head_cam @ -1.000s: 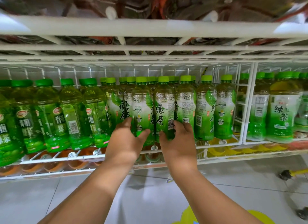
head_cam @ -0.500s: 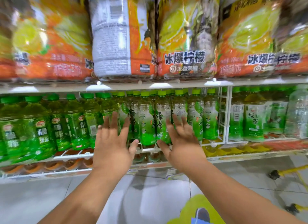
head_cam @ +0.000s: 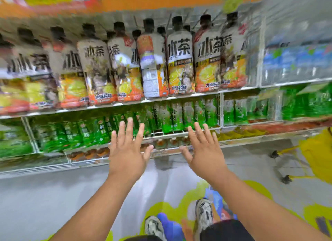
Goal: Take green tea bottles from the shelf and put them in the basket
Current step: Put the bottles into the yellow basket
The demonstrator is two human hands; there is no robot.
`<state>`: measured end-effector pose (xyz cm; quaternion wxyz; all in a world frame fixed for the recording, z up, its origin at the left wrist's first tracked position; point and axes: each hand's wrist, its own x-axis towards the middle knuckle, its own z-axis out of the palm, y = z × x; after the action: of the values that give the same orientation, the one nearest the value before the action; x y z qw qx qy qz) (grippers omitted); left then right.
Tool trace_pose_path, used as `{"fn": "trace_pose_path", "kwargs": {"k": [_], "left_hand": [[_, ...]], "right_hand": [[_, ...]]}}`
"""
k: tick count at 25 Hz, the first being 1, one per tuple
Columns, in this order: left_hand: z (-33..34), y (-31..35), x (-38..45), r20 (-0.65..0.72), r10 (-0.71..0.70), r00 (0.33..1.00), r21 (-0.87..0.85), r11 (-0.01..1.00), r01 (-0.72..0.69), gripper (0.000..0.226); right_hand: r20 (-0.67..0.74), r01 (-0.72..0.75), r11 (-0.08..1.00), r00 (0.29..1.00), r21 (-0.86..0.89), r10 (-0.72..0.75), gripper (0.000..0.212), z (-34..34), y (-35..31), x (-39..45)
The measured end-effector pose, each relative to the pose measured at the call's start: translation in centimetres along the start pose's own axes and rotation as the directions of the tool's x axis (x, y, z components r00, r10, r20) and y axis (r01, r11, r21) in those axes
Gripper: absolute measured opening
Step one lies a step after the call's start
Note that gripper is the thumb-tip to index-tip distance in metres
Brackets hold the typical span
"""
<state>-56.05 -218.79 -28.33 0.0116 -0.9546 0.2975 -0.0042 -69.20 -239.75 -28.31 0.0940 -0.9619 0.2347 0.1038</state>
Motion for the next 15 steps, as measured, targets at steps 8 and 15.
{"fn": "trace_pose_path", "kwargs": {"k": [8,15], "left_hand": [[-12.3,2.6,-3.9,-0.023,0.05,0.998,-0.062,0.997,-0.051,0.076],[-16.7,7.1,-5.2,-0.098,0.2,0.975,-0.101,0.972,-0.21,0.077]], "right_hand": [[-0.042,-0.045,0.999,0.998,0.022,0.045,0.078,-10.2,-2.4,-9.1],[-0.15,-0.155,0.987,0.976,0.049,0.161,0.086,-14.2,0.0,-13.8]]}}
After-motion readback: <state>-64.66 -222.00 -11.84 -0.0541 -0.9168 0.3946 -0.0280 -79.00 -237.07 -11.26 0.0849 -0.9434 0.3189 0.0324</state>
